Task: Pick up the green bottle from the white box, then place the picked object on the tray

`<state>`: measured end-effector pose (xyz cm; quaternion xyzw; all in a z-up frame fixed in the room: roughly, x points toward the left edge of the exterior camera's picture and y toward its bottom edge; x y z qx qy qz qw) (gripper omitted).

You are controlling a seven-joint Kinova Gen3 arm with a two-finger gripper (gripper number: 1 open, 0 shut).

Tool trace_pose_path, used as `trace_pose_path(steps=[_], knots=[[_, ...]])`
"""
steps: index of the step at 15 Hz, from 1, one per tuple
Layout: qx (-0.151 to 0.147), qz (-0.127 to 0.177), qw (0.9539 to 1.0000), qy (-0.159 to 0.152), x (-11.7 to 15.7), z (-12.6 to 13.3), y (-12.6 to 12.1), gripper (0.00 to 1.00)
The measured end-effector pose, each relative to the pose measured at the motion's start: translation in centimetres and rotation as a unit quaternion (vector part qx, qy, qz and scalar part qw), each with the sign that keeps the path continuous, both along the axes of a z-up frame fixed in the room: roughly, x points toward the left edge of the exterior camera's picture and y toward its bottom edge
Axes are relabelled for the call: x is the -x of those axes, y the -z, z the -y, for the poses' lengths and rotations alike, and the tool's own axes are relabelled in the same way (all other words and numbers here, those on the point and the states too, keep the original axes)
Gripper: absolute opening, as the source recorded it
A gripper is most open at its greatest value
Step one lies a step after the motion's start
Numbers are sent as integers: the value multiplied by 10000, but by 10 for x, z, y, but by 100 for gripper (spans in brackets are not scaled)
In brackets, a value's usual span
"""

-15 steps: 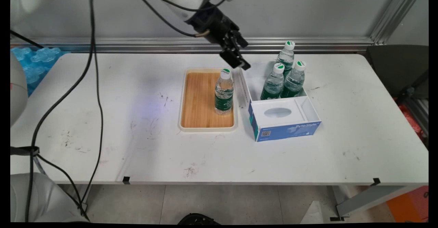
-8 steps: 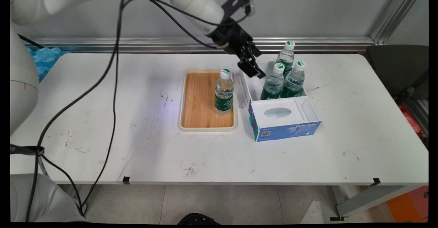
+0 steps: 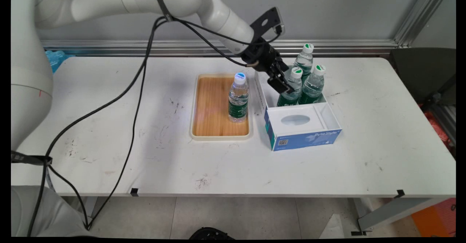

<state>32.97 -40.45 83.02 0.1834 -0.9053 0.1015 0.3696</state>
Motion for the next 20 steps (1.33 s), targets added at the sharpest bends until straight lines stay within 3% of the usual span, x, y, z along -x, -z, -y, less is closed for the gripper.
trace_pose_path(steps=[6,7,15,20], knots=[[-21,-216,9995,-213,12,10,21,100],[-44,-256,9994,-238,14,10,24,0],[-229,-420,9985,-267,17,5,30,0],[-85,-455,9988,-161,12,6,1,0]])
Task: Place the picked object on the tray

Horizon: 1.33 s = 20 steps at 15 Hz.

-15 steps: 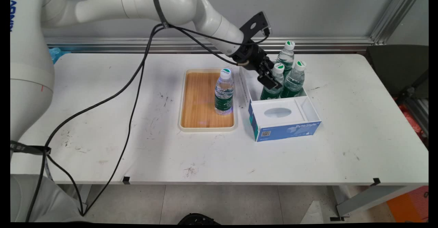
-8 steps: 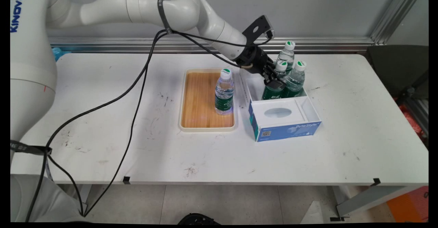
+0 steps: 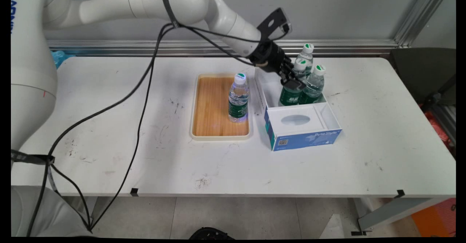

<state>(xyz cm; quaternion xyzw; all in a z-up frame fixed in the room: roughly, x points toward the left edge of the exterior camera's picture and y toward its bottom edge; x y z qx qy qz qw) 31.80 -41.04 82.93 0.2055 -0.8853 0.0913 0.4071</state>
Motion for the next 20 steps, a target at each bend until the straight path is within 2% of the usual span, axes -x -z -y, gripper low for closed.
trace_pose_path(steps=[4,11,15,20], knots=[[97,58,9998,190,-5,-6,-38,0],[-9,141,9994,322,-14,-31,-92,0],[-133,151,9993,315,-24,-56,-110,0],[-328,250,9981,456,-49,-106,-115,0]])
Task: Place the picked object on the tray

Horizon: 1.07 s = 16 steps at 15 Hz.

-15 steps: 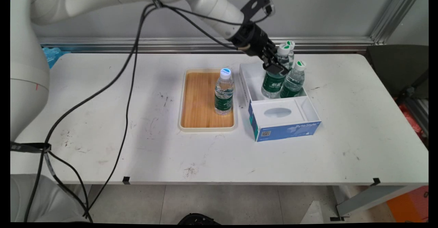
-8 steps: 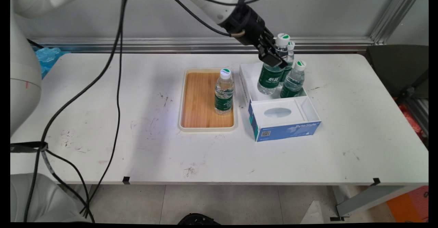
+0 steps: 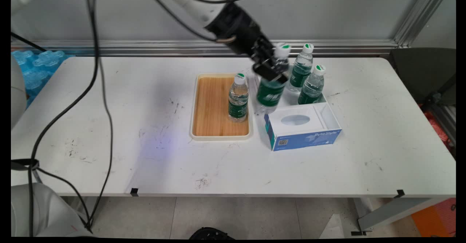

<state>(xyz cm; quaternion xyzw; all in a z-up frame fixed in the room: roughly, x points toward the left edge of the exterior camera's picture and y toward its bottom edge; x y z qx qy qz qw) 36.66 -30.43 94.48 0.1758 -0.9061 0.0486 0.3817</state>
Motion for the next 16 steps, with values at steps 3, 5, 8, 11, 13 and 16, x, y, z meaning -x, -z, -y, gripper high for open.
trace_pose_path(steps=[3,5,8,11,13,16], knots=[[-25,126,9998,119,-22,-29,3,0],[-4,232,9996,173,-37,-43,5,0],[39,425,9988,220,-63,-59,11,0],[64,588,9980,208,-88,-69,19,0],[83,681,9975,140,-105,-74,26,0],[140,761,9970,4,-129,-73,40,0]])
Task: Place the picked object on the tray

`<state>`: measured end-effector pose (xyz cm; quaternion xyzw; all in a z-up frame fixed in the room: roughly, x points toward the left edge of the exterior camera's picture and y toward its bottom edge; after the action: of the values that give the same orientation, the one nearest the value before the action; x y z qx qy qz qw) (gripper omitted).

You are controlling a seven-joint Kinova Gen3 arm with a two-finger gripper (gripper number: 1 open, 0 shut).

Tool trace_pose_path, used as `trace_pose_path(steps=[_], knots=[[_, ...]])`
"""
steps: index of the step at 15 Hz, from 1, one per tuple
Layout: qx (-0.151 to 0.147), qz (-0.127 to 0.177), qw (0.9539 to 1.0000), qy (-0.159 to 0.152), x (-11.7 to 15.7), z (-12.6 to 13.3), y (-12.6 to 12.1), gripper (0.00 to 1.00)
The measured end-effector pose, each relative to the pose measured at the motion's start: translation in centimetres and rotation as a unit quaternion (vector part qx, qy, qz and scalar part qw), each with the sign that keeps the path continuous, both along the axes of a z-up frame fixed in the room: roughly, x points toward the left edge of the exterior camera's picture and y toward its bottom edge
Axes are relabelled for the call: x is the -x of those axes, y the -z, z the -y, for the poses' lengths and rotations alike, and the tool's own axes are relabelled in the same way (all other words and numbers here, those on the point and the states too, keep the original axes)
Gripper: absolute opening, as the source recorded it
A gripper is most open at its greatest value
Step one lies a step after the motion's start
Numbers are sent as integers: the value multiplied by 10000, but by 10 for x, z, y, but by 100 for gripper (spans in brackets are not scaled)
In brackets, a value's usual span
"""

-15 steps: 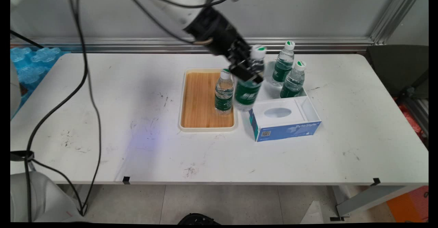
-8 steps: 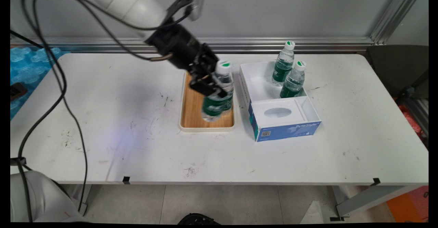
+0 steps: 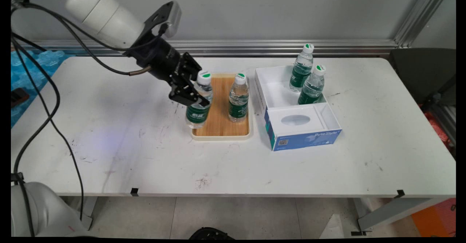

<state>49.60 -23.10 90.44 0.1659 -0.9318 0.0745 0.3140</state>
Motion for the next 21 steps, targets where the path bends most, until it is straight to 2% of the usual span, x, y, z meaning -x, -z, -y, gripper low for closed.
trace_pose_path(steps=[8,21], knots=[[154,-163,9997,-67,-22,27,33,0],[255,-436,9987,-110,-22,59,79,0]])
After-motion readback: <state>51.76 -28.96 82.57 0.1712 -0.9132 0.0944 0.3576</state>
